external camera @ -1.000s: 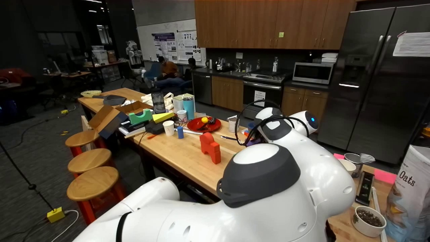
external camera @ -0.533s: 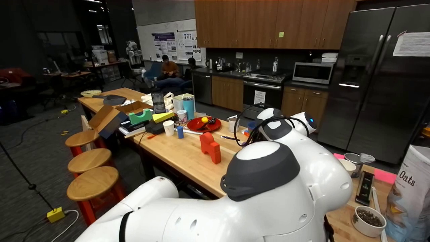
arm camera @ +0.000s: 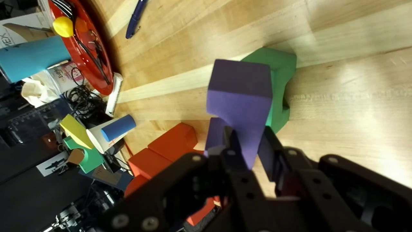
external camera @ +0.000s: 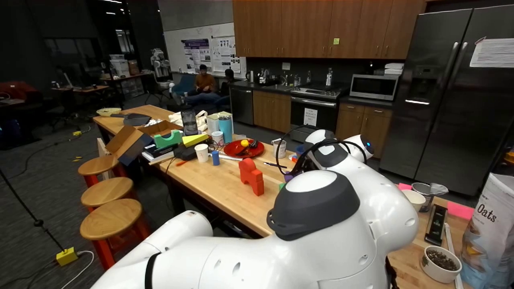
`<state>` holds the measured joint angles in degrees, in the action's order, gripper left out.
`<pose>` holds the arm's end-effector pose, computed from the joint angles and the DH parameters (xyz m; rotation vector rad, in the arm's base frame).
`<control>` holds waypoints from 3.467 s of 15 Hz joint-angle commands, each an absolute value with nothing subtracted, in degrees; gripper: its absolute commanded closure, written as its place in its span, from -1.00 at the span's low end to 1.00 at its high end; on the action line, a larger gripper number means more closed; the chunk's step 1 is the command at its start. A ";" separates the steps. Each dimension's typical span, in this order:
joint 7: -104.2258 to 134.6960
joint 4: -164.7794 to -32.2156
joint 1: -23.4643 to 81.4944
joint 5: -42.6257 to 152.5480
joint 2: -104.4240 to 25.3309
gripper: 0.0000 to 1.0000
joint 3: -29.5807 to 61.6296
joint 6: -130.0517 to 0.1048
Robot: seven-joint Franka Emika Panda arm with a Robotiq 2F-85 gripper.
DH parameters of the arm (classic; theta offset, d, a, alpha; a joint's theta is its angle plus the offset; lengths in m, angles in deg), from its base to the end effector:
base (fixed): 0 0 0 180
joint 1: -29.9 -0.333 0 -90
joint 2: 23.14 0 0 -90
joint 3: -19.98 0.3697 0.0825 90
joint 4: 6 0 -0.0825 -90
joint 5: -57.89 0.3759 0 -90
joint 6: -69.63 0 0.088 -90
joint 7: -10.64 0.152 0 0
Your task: Put the purple block on top of the green block.
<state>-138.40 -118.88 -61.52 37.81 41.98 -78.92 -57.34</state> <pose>0.5792 -0.1945 0.3045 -0.8722 -2.7064 -1.2586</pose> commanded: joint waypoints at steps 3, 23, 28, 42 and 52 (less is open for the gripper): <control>-138.40 -117.72 -62.13 37.13 43.59 0.89 -79.08 -54.43; -138.41 -116.12 -62.17 36.90 44.27 0.89 -79.31 -52.11; -138.42 -115.80 -62.26 36.47 44.44 0.89 -79.28 -50.14; -138.44 -115.10 -60.89 27.78 49.51 0.89 -75.52 -52.50; -138.45 -115.20 -60.98 28.57 48.62 0.89 -76.05 -53.29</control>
<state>-138.45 -115.30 -60.96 28.44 48.70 -76.07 -53.41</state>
